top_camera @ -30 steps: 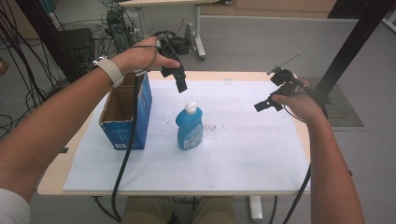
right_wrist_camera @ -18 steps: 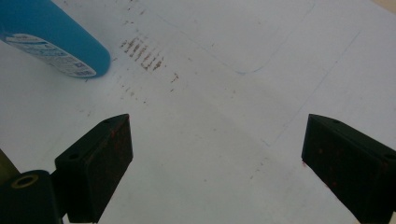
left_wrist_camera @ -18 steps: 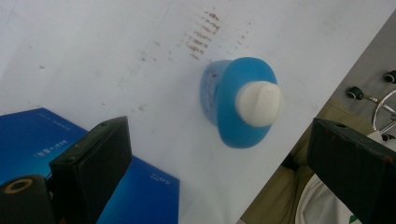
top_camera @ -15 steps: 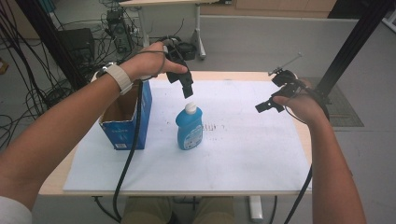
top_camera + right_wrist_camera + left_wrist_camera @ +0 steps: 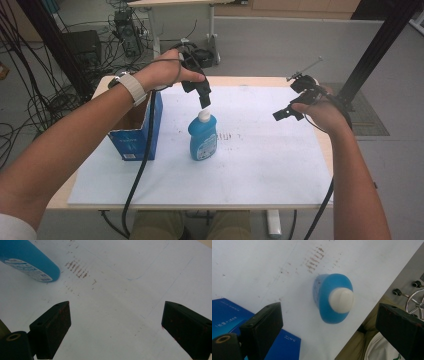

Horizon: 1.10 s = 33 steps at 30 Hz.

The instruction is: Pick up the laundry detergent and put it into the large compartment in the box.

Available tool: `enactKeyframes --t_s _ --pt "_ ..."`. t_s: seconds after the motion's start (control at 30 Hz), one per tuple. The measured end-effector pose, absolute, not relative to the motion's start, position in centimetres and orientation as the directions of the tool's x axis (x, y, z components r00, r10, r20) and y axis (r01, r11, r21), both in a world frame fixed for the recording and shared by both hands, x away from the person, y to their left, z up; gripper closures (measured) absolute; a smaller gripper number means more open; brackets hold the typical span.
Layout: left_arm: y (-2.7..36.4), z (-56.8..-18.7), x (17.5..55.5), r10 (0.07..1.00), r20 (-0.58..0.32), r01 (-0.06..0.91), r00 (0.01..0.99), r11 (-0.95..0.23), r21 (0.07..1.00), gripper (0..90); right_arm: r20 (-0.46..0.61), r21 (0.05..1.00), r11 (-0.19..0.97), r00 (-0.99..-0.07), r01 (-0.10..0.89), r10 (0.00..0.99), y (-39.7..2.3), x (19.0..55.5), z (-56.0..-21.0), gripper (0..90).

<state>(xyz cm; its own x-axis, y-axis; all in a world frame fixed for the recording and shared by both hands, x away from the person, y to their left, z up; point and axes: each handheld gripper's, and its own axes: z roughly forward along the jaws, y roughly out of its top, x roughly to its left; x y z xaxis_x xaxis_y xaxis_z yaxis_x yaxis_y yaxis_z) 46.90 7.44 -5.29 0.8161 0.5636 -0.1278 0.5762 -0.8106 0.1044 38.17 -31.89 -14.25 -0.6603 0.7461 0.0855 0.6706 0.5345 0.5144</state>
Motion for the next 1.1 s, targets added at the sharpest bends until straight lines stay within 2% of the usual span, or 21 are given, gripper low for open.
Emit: enactKeyframes --t_s 1.1 --pt "6.73 -5.52 46.28 0.579 -0.124 0.59 0.806 -0.802 0.091 8.2 0.075 0.519 0.537 -0.662 0.665 0.746 -31.5 37.67 -13.58 9.0"
